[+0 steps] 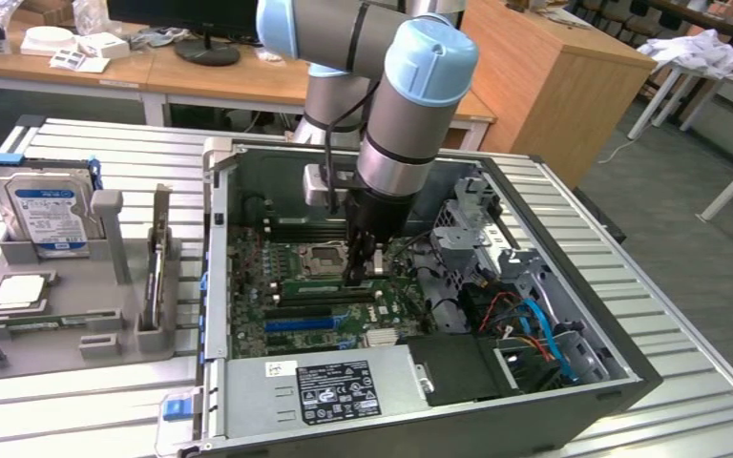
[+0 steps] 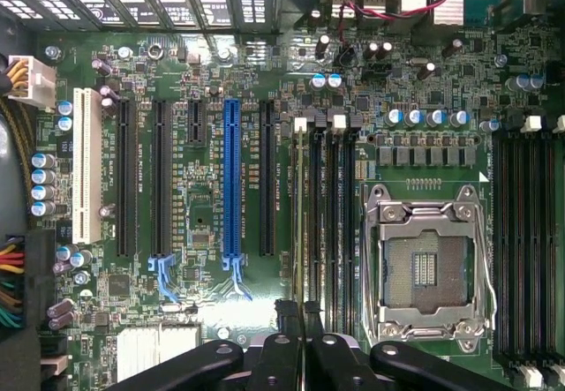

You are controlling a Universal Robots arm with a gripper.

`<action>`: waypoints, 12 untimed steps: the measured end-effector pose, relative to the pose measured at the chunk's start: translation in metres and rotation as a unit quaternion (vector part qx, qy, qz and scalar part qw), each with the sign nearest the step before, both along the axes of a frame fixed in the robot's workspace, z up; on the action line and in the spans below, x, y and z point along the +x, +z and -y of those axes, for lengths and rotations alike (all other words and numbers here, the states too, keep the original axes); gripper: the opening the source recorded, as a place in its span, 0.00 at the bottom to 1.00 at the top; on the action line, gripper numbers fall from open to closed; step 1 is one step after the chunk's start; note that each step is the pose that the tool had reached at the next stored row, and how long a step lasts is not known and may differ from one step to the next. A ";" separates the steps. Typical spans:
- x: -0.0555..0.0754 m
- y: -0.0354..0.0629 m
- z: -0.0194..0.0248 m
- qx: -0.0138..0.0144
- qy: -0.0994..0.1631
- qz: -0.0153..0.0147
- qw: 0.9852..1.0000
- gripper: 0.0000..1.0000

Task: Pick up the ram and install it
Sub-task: 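Insert the ram into the slot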

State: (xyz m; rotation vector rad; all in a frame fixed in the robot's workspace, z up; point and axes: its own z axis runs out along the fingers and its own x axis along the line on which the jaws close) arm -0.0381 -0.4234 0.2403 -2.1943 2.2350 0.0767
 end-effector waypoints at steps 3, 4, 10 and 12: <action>0.000 0.0000 0.0000 0.000 0.000 -0.007 1.000 0.13; 0.000 0.0000 0.0000 0.000 0.000 -0.009 1.000 0.13; 0.000 -0.0001 0.0000 0.000 0.001 -0.011 1.000 0.13; 0.000 -0.0001 0.0001 0.000 0.004 -0.011 1.000 0.13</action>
